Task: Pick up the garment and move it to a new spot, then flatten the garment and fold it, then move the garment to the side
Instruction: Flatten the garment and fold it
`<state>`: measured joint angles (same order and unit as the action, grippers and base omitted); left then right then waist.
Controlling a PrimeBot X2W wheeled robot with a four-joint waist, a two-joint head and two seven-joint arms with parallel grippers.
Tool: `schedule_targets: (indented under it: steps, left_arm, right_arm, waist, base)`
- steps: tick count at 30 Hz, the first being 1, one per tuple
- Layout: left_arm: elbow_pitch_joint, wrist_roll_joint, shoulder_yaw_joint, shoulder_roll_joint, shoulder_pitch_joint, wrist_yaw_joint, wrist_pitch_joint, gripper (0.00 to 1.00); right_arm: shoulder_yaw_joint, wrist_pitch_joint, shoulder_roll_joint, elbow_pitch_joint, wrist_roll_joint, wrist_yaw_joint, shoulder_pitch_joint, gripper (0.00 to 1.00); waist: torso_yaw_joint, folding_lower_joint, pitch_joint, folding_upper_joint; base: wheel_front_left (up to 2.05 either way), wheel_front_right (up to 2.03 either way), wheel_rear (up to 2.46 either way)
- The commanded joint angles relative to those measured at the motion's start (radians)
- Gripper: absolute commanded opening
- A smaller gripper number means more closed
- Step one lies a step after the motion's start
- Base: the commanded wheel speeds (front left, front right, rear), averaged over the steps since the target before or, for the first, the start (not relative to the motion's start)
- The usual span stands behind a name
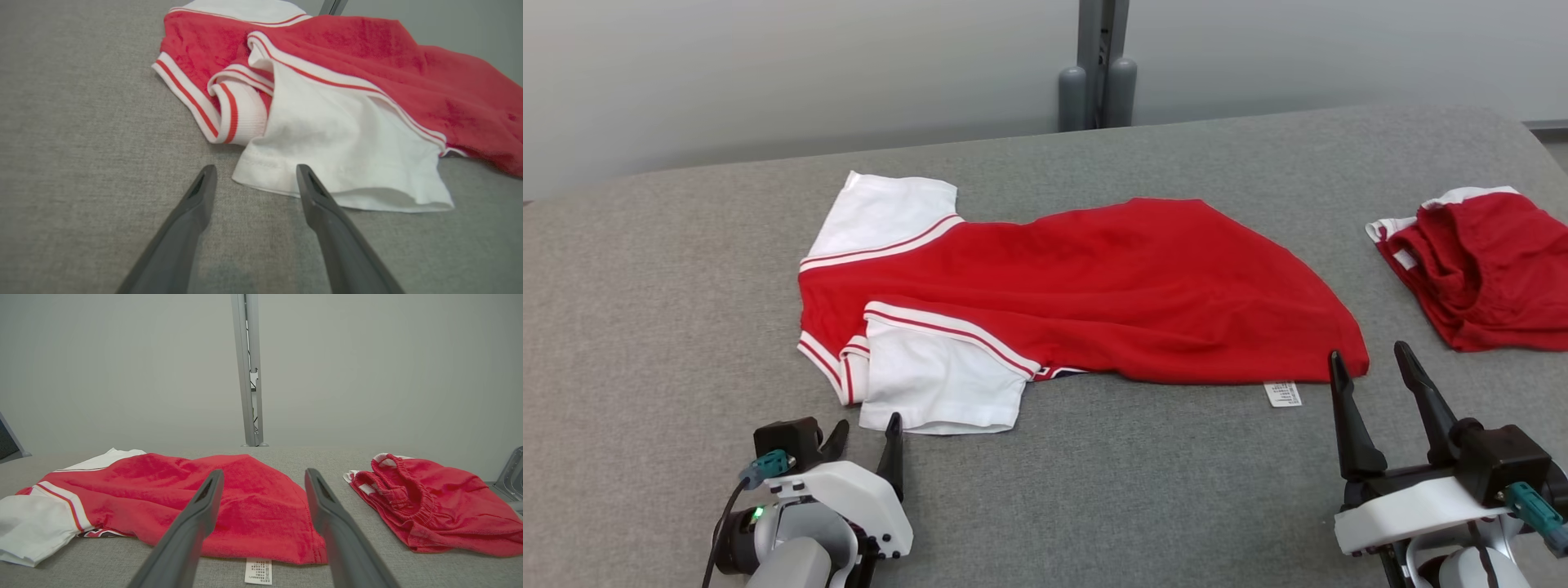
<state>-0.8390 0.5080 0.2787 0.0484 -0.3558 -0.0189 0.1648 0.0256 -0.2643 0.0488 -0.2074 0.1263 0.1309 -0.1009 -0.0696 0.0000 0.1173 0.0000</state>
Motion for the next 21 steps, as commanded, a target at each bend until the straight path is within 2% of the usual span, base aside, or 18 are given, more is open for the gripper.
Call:
schedule_targets:
  steps: [1,5,7,8,9,10,11,12,21]
  left_arm:
    - [-0.024,0.007,-0.001,0.005,-0.025,-0.009,0.008,1.0]
    - [-0.085,0.018,0.009,0.004,-0.049,-0.003,0.009,0.99]
    - [-0.106,0.025,0.014,0.004,-0.06,-0.002,0.015,0.69]
    - [-0.114,0.03,0.018,0.004,-0.065,0.0,0.019,0.49]
    - [-0.122,0.033,0.022,0.003,-0.069,0.002,0.025,0.41]
    - [-0.128,0.035,0.028,0.003,-0.074,0.004,0.028,0.41]
    - [-0.133,0.036,0.034,0.003,-0.08,0.009,0.034,0.16]
    - [-0.138,0.037,0.042,0.003,-0.085,0.012,0.039,0.01]
    - [-0.11,0.039,0.085,0.005,-0.106,0.019,0.093,0.0]
  right_arm:
    - [0.001,0.0,0.004,-0.001,0.005,0.0,-0.014,1.0]
    - [0.006,0.0,0.004,-0.006,0.005,0.0,-0.013,1.0]
    - [0.004,0.0,0.004,-0.006,0.004,0.0,-0.013,1.0]
    - [0.004,0.0,0.004,-0.006,0.003,0.0,-0.014,1.0]
    - [0.003,0.0,0.004,-0.006,0.003,0.0,-0.014,1.0]
    - [0.002,0.0,0.004,-0.005,0.003,0.0,-0.014,1.0]
    - [0.002,0.0,0.004,-0.005,0.002,0.0,-0.015,1.0]
    - [0.0,0.0,0.004,-0.005,0.002,0.0,-0.015,1.0]
    - [-0.027,0.0,0.004,-0.036,-0.008,0.0,-0.001,1.0]
  waist:
    - [-0.012,0.0,0.009,0.0]
    - [-0.025,0.0,0.013,0.0]
    - [-0.029,0.0,0.014,0.0]
    - [-0.03,0.0,0.014,0.0]
    - [-0.031,0.0,0.015,0.0]
    - [-0.032,0.0,0.016,0.0]
    - [-0.032,0.0,0.017,0.0]
    - [-0.031,0.0,0.017,0.0]
    - [-0.011,0.0,0.019,0.0]
  base:
    - [0.0,0.0,0.0]
    - [0.0,0.0,0.0]
    - [0.0,0.0,0.0]
    - [0.0,0.0,0.0]
    - [0.0,0.0,0.0]
    - [0.0,0.0,0.0]
    - [0.0,0.0,0.0]
    - [0.0,0.0,0.0]
    - [0.0,0.0,0.0]
